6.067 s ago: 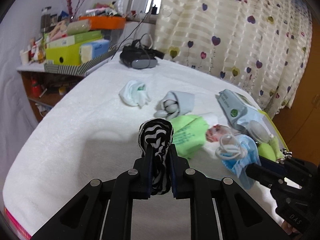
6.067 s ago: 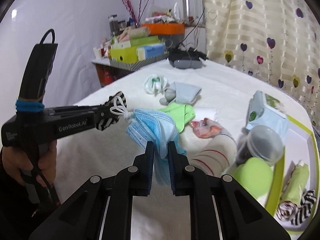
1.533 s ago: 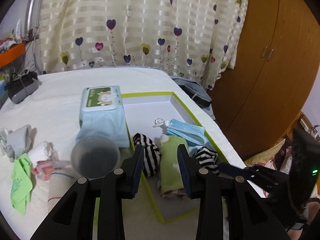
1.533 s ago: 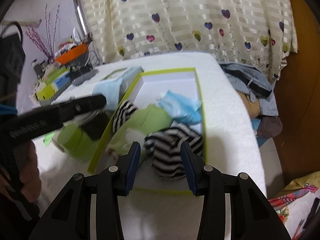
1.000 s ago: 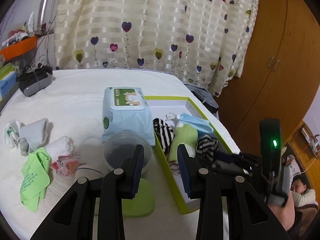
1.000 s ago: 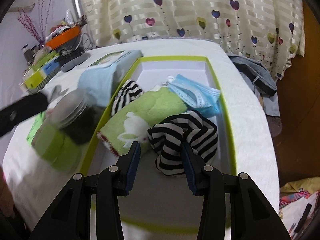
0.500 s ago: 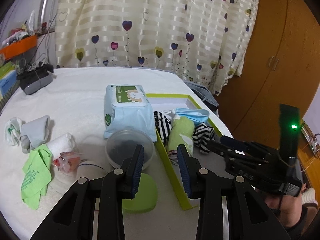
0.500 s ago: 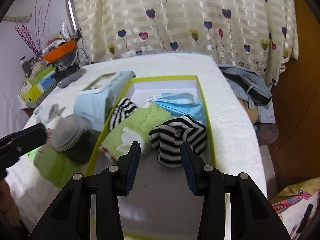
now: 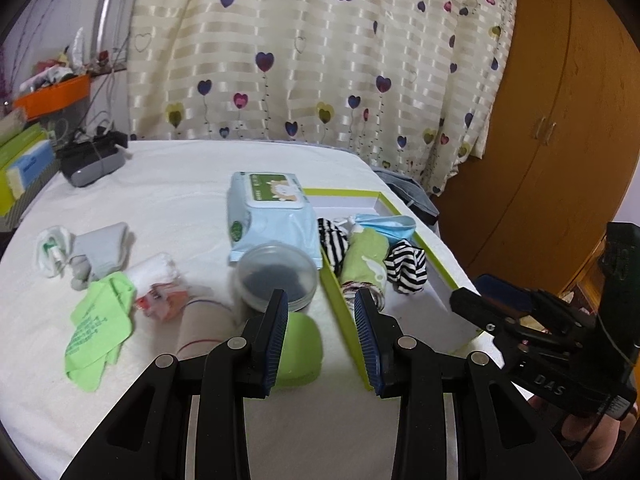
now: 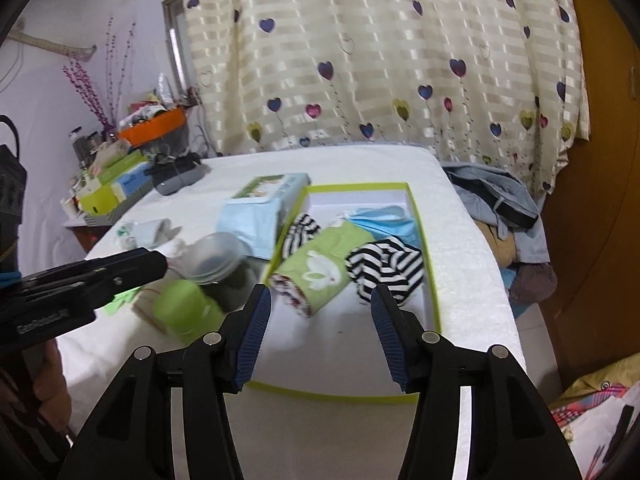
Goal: Organize soft objects
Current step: 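Withdraw both open grippers from the box back over the table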
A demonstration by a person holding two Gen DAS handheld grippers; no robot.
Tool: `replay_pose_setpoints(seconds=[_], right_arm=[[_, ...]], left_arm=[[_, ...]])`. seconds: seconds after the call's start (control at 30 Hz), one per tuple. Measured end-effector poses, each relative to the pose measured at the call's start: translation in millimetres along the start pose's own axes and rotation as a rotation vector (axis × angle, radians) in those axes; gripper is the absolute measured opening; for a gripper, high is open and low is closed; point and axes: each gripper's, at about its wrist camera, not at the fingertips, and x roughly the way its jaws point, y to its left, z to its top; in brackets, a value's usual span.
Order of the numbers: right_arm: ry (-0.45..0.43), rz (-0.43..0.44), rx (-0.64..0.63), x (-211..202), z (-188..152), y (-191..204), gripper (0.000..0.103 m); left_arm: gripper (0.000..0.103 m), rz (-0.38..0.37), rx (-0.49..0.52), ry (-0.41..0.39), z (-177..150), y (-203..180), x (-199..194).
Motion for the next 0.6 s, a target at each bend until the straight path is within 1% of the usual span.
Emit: replay_pose_setpoints(seconds=[0.13, 0.27, 0.43, 0.6], right_arm=[[-0.025, 0.016, -0.02, -10.1, -1.1, 13.4, 0.054], [-0.028, 0.042, -0.028, -18.3, -3.0, 26.7, 0.054], [-0.035, 0.035, -0.044, -27.4, -5.0, 41.7, 0.054], [-0.033, 0.052, -0.06, -29.2, -8.7, 57.4, 0.054]], left_arm=[[0.033, 0.006, -0.009, -0.017, -1.8, 8.1, -12.5], [0.033, 0.007, -0.021, -0.033, -4.9, 17.5, -23.7], [0.033, 0.018, -0.037, -0.046, -12.2, 32.7, -38.3], [0.033, 0.056, -0.079, -0.053, -24.4, 61.9, -50.9]])
